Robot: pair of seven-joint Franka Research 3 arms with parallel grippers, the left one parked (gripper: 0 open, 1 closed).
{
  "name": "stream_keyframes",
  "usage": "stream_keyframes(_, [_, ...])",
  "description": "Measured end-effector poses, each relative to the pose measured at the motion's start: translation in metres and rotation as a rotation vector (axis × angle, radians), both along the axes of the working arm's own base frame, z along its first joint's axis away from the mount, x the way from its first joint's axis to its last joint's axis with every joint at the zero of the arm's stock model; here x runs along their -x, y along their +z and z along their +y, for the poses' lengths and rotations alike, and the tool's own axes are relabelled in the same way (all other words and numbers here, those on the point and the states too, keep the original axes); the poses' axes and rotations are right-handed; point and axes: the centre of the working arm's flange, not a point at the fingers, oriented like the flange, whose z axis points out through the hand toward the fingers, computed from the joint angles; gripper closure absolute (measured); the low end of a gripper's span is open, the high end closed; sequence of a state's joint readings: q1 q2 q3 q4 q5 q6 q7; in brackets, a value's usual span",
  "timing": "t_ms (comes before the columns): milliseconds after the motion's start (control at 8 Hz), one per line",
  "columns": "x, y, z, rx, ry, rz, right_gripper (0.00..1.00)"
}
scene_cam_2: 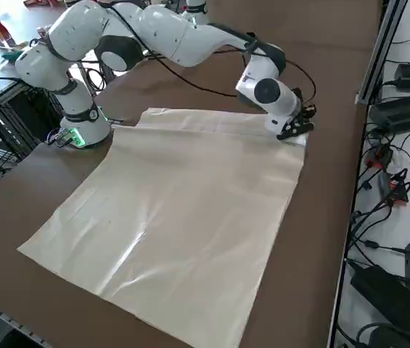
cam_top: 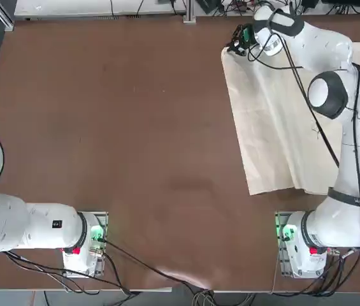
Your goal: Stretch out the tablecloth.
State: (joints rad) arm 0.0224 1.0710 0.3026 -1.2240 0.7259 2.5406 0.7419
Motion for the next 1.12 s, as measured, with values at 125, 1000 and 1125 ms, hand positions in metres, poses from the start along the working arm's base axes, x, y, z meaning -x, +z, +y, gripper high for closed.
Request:
stream_keyframes(125, [0.001, 0.0, 0.004, -0.004, 0.001, 0.002, 0.98])
stream_keyframes(1000, [-0.003, -0.008, 0.008, -0.04, -0.065, 0.011, 0.96])
stream_keyframes(1125, [-0.006, -0.008, 0.007, -0.047, -0.082, 0.018, 0.96])
